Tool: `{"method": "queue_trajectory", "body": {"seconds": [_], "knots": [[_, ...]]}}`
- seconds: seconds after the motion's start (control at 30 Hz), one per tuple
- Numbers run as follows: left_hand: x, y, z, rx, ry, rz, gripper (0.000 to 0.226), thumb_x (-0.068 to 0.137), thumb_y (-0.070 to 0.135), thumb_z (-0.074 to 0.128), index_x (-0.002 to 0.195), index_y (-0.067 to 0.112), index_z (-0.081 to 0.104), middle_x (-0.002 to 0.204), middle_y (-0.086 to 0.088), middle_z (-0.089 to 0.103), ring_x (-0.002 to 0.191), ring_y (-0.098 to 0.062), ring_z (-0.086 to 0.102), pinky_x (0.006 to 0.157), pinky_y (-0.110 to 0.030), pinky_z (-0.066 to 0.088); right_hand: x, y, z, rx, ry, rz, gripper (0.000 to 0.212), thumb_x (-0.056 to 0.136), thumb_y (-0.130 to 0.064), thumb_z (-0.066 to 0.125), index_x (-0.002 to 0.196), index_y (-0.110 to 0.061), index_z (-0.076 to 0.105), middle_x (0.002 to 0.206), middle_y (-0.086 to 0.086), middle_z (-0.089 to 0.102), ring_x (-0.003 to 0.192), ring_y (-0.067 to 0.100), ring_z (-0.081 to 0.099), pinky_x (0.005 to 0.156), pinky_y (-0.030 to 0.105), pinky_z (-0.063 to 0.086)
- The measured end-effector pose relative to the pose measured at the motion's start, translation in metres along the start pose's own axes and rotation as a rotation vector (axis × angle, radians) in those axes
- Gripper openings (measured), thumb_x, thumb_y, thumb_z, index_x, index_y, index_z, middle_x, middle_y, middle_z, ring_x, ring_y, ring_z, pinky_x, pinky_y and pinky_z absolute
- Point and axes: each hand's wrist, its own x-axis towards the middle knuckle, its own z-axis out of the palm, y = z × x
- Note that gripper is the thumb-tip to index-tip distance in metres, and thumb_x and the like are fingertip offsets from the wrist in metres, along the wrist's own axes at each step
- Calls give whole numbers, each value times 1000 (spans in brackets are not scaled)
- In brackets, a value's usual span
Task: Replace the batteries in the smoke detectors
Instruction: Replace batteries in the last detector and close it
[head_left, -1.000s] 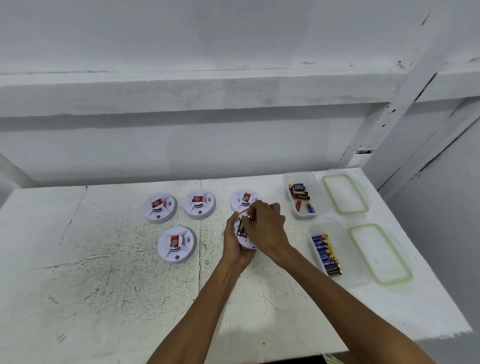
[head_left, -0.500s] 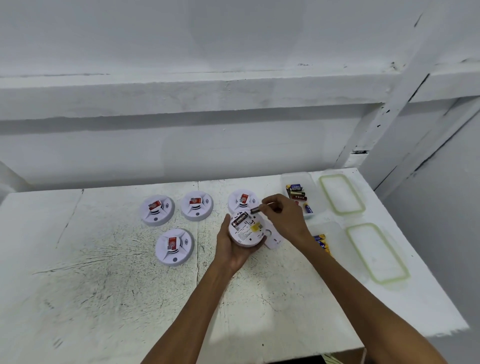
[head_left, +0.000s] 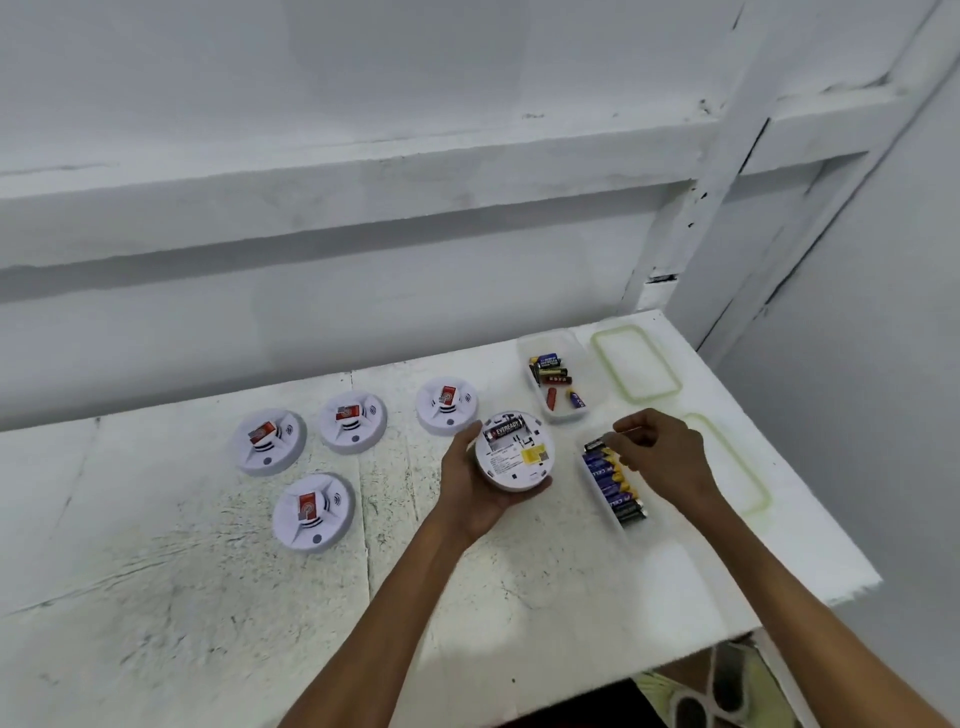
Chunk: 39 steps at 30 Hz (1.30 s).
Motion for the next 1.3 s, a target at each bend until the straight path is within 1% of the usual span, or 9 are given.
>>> {"method": "queue_trajectory", "body": {"seconds": [0.23,0.37,0.5,0.67,0.83,0.97,1.03,1.13,1.3], "knots": [[8,-21,22,80,-89,-103,60,95,46,50,140,8,57,140,-23,60,125,-44,58,98,-59,51,-23,28,-17,-138,3,86,13,85,-23,76,84,-13,69,71,3,74,57,12,70,61,24,54],[9,-27,28,100,-99,-123,57,93,45,49,134,7,61,133,-23,65,115,-41,64,99,-58,48,-27,43,-13,-329,-34,137,13,84,-21,73,79,-10,68,73,5,70,79,26,67,70,37,57],[11,-30,32,99,-87,-127,59,91,44,52,136,7,59,132,-24,65,116,-42,62,99,-59,47,-29,46,-7,-479,-83,171,29,86,-21,72,77,7,68,73,20,69,75,29,65,68,40,57],[10,-29,30,83,-87,-117,55,91,43,51,131,7,61,127,-24,68,111,-42,66,94,-58,51,-24,38,6,-730,-135,191,37,89,-17,69,65,-8,42,73,6,44,71,23,49,51,25,35],[13,-29,25,60,-69,-115,52,94,43,48,130,7,61,125,-25,68,118,-44,59,100,-61,44,-29,22,12,-907,-167,177,40,87,1,59,65,-13,30,86,4,36,87,22,53,65,26,40],[14,-30,22,52,-61,-118,50,101,44,42,130,8,61,124,-24,69,117,-45,59,100,-61,43,-29,25,11,-861,-151,175,35,89,0,56,65,-10,32,74,0,28,80,19,45,54,25,34],[15,-31,22,58,-67,-115,51,96,44,47,130,8,61,124,-24,69,117,-45,59,100,-61,43,-26,26,10,-721,-67,134,22,94,-10,53,74,-4,49,77,5,44,74,21,50,52,25,34],[15,-31,24,62,-68,-113,53,91,44,51,129,8,62,124,-24,69,118,-44,58,101,-61,42,-26,18,10,-405,62,-51,18,95,-20,57,84,-10,68,74,4,66,65,17,60,58,28,47],[15,-32,23,62,-47,-100,54,93,43,50,132,7,61,130,-25,65,119,-45,58,105,-63,41,-21,-13,22,-235,117,-296,13,90,-29,69,101,-23,69,88,-9,64,61,-1,55,62,14,43]]}}
